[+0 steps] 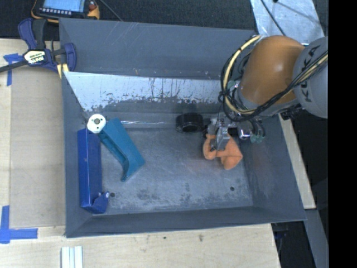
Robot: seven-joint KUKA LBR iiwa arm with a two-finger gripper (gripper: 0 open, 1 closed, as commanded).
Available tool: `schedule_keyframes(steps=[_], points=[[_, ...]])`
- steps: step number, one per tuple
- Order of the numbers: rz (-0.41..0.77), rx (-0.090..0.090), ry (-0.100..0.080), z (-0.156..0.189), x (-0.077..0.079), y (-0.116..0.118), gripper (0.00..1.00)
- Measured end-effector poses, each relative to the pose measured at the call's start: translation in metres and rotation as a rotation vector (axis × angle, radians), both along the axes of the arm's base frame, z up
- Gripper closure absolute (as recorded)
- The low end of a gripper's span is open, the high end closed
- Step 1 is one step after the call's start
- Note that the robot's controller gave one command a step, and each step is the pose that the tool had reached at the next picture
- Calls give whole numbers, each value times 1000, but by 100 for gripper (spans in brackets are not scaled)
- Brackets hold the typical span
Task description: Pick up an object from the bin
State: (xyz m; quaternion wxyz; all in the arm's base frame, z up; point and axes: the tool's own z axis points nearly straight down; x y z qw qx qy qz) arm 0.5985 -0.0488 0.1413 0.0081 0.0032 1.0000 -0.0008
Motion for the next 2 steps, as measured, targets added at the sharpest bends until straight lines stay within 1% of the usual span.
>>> schedule_keyframes(steps=[1, 2], points=[[24, 3, 26, 16, -22, 2, 100], [37, 1, 14, 88, -8, -8, 100]])
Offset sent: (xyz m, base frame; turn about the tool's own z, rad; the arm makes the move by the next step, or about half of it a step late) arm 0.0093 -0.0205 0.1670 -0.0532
